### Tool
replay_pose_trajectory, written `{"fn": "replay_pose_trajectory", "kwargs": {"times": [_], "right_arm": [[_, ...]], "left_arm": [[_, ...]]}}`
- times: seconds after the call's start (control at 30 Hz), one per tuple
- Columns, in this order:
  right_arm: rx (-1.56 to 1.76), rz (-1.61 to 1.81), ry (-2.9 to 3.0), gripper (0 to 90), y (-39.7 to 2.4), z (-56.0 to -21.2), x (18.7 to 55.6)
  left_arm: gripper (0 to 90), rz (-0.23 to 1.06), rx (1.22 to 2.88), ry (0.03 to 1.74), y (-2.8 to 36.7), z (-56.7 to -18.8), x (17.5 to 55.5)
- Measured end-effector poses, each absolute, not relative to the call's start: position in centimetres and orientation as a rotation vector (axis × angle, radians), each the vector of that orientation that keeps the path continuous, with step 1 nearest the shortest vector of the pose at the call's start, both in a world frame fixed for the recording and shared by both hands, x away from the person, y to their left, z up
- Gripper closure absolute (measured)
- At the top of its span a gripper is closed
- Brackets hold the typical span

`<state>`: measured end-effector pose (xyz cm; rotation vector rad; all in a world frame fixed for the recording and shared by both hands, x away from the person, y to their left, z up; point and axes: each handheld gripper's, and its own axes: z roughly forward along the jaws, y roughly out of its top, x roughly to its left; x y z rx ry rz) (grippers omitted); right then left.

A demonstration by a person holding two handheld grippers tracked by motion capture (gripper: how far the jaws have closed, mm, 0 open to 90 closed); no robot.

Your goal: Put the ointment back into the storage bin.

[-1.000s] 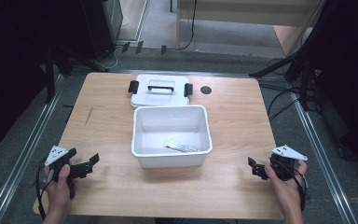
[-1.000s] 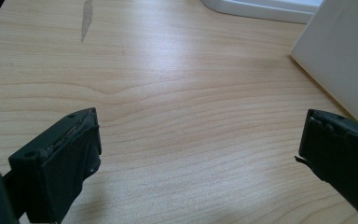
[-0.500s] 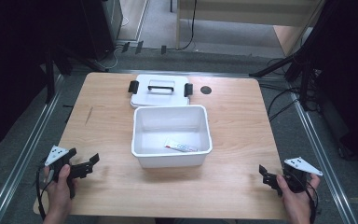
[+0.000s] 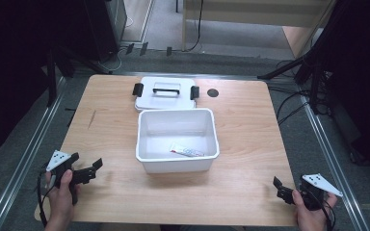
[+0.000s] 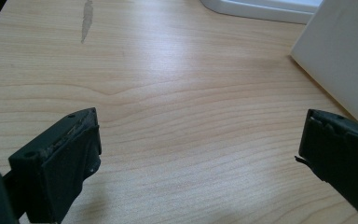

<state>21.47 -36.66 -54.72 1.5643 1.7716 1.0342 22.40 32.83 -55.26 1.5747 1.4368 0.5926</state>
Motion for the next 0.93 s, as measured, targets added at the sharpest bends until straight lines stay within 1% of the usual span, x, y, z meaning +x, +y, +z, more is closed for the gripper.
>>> {"fn": "replay_pose_trajectory", "kwargs": {"times": [0.23,0.47,0.93], "right_arm": [[1.572,1.031,1.720,0.0,-36.64,-54.71,21.00],[1.555,1.004,1.757,0.0,-36.07,-54.75,21.13],[1.575,1.021,1.764,0.3,-36.19,-54.78,21.31]], "left_arm": [[0.0,0.592,1.576,1.440,32.78,-55.25,22.42],[0.0,0.596,1.584,1.437,32.75,-55.24,22.42],[0.0,0.597,1.584,1.438,32.70,-55.26,22.46]]}}
